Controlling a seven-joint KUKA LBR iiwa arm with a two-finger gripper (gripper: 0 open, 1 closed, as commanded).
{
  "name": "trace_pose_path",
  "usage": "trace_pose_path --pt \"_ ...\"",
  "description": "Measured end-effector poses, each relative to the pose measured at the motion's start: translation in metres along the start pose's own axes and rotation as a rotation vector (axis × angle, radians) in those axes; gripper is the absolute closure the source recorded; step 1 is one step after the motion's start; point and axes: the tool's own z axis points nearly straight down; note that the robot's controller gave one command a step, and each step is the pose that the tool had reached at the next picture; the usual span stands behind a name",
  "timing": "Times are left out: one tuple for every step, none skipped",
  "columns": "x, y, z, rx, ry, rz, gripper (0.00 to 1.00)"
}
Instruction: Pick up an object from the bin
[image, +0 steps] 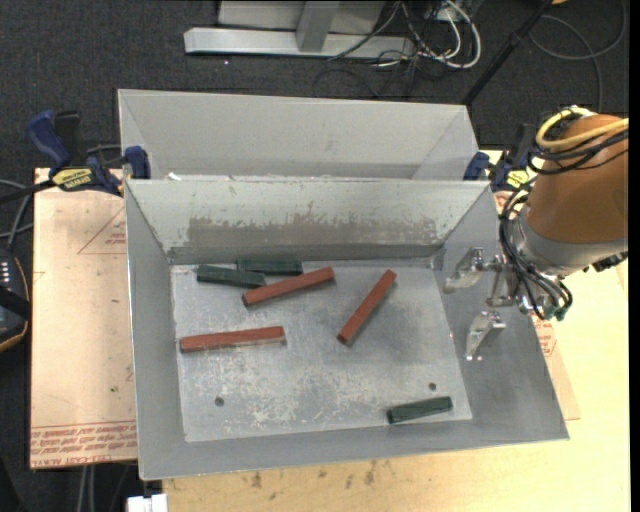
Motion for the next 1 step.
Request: trace_pose_path --pt "-0.0017 0.0005 -0.0046 0.001 -0.008 -0.003 0.0"
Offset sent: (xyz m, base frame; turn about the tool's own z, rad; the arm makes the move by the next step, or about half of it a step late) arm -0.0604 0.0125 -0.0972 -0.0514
